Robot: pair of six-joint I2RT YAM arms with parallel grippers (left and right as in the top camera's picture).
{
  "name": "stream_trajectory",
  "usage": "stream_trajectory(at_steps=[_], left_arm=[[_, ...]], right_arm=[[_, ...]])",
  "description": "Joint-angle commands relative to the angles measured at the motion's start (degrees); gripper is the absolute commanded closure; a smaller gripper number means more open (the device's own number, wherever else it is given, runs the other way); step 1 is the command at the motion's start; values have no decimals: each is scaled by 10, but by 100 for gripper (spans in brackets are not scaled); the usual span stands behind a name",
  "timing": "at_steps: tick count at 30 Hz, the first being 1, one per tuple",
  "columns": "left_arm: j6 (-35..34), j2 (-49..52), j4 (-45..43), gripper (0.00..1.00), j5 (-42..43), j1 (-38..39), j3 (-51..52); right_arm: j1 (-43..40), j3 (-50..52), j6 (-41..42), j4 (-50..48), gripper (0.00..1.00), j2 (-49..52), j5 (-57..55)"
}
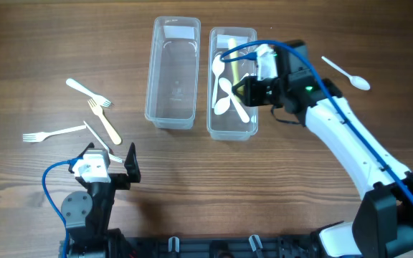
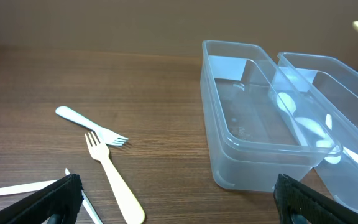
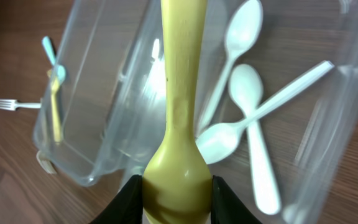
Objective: Pack container
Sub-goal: 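Place the cream spoon into the right container, then grasp the last white spoon with the right gripper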
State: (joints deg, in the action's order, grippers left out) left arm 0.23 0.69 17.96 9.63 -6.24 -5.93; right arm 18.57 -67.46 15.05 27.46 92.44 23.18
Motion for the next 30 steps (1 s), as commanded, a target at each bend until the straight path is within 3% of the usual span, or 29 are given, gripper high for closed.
stream_trajectory(at_steps=[1,3,6,13,18,20,21,23,28,30], left_arm=[[10,-4,-2,0,-1,4,3],[10,-4,-2,0,-1,4,3],[10,-4,-2,0,-1,4,3],[10,-4,-2,0,-1,4,3],[10,-4,-2,0,-1,4,3],[10,-4,-2,0,-1,4,3],[10,-4,-2,0,-1,4,3],[11,-4,-2,0,-1,4,3],[10,-4,-2,0,-1,4,3],[10,-4,-2,0,-1,4,3]], right_arm=[[10,-1,26,-11,67,-14,-13],[10,-1,32,-13,54,-14,-13],[10,-1,31,-20,48,-14,-13],[-4,-7,-34,-45,43,-27,-26],[-75,-13,-58,-49,43,-88,-48],[-120,-13,-59,-34,31,-122,-118],[-146,-13,-61,-24,29,-137,-165],[-207,-13,-125,-3,30,-157,-249],[-311,-13,-290,-12,24,-134,-258],[-337,-13,-315,-28,22,-109,-258]])
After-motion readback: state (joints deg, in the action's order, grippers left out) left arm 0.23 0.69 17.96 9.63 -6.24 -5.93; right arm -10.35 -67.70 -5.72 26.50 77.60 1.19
